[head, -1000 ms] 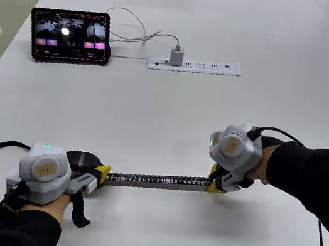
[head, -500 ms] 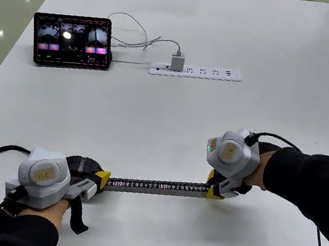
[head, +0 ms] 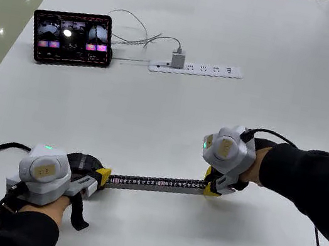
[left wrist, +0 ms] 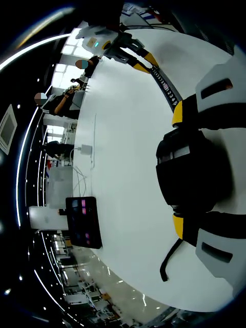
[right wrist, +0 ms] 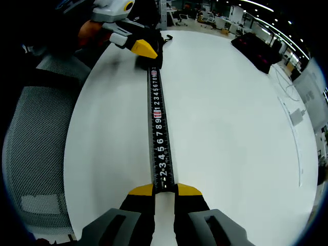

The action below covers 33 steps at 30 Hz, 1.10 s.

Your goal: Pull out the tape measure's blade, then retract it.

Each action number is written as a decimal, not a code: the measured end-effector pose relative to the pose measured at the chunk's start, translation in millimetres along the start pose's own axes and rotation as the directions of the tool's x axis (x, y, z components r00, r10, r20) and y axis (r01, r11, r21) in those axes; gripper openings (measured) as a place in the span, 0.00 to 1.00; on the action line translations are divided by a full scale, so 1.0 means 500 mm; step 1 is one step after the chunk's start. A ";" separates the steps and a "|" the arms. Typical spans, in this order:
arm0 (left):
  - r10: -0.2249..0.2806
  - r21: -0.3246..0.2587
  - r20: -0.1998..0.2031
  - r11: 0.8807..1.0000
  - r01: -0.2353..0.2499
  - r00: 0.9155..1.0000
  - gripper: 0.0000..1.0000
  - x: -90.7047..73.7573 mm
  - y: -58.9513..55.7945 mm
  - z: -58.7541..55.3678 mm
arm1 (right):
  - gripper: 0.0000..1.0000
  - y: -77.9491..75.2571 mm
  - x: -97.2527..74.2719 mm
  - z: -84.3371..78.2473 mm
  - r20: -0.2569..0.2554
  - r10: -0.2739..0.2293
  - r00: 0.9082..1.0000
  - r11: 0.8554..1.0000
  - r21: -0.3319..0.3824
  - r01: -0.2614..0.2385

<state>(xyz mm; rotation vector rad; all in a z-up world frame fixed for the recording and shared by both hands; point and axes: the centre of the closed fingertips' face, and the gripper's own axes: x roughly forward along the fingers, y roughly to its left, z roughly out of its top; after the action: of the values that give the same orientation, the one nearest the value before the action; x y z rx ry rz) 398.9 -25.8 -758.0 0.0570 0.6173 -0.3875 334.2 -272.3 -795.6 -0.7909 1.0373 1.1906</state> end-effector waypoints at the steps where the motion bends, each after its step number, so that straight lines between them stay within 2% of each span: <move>1: 0.000 0.000 0.000 1.000 0.000 1.000 0.60 0.000 0.000 0.000 | 0.09 0.000 0.000 0.001 0.000 0.000 1.000 1.000 -0.002 0.000; 8: 0.001 -0.001 -0.001 1.000 -0.001 1.000 0.60 0.001 0.000 0.000 | 0.09 -0.001 0.002 0.006 -0.002 -0.002 1.000 1.000 0.024 0.002; 15: 0.001 -0.001 -0.004 1.000 -0.001 1.000 0.60 0.001 -0.001 0.000 | 0.09 0.000 0.003 0.009 -0.005 -0.003 1.000 1.000 0.010 0.003; 24: 0.001 -0.001 -0.005 1.000 -0.001 1.000 0.60 0.001 -0.001 -0.001 | 0.09 -0.001 0.006 0.015 -0.003 -0.004 1.000 1.000 0.027 0.004; 33: 0.002 -0.002 -0.006 1.000 -0.002 1.000 0.60 0.001 -0.001 -0.001 | 0.09 -0.001 0.009 0.021 -0.003 -0.007 1.000 1.000 0.005 0.007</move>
<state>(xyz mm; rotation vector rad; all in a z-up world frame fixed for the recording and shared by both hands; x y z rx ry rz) 398.9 -26.3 -758.9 0.0565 0.6234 -0.3850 336.9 -261.2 -796.0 -0.7918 1.0389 1.1812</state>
